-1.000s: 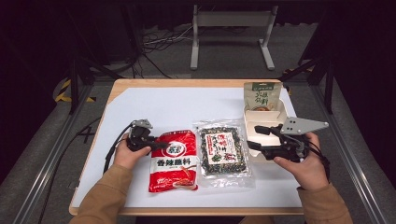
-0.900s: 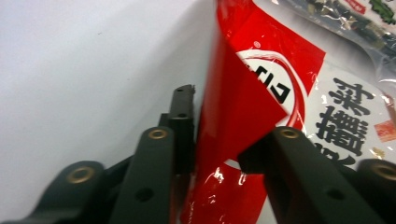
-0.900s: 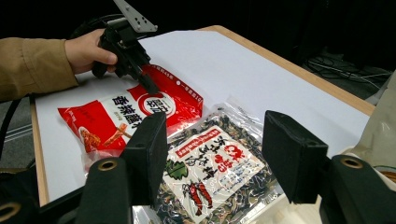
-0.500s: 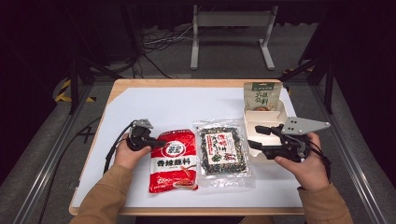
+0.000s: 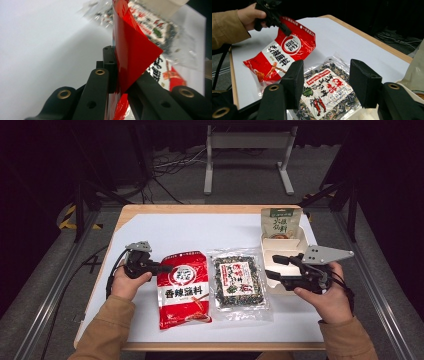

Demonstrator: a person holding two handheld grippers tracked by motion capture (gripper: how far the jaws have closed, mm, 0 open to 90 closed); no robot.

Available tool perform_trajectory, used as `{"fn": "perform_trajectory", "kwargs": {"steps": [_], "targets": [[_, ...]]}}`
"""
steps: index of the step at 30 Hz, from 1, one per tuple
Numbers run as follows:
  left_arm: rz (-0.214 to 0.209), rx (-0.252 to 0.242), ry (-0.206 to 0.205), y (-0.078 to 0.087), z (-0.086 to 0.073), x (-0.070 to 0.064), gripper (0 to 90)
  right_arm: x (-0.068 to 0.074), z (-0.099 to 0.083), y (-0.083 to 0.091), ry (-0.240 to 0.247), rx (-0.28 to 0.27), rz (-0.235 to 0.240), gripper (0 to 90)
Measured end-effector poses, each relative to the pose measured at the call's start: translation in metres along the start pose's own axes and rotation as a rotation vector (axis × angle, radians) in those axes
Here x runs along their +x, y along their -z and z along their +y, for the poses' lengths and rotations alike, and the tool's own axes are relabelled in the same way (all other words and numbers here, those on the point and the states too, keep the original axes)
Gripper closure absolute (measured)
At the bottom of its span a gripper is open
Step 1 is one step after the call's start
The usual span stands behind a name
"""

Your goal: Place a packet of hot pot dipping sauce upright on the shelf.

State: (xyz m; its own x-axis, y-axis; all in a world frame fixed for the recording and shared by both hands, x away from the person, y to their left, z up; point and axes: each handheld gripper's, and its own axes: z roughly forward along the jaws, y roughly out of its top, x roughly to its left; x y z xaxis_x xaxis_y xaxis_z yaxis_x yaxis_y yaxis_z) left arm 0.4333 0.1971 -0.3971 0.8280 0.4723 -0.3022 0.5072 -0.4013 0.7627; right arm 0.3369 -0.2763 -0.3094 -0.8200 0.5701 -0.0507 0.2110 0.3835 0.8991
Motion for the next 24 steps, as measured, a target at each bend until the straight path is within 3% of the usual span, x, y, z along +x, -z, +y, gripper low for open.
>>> {"fn": "perform_trajectory", "kwargs": {"steps": [6, 14, 20, 24], "targets": [[-0.009, -0.024, -0.084, 0.013, 0.018, -0.026, 88.6, 0.001, 0.000, -0.002, -0.002, 0.006, 0.010, 46.3], [-0.035, -0.039, -0.161, 0.028, 0.031, -0.051, 88.6, 0.002, 0.001, 0.000, -0.004, -0.001, 0.013, 46.2], [-0.028, -0.095, -0.208, 0.043, 0.038, -0.070, 88.7, 0.004, 0.001, 0.000, -0.004, -0.003, 0.017, 46.2], [-0.028, -0.118, -0.278, 0.051, 0.046, -0.088, 88.7, 0.004, 0.002, 0.000, -0.006, 0.000, 0.020, 47.3]]}}
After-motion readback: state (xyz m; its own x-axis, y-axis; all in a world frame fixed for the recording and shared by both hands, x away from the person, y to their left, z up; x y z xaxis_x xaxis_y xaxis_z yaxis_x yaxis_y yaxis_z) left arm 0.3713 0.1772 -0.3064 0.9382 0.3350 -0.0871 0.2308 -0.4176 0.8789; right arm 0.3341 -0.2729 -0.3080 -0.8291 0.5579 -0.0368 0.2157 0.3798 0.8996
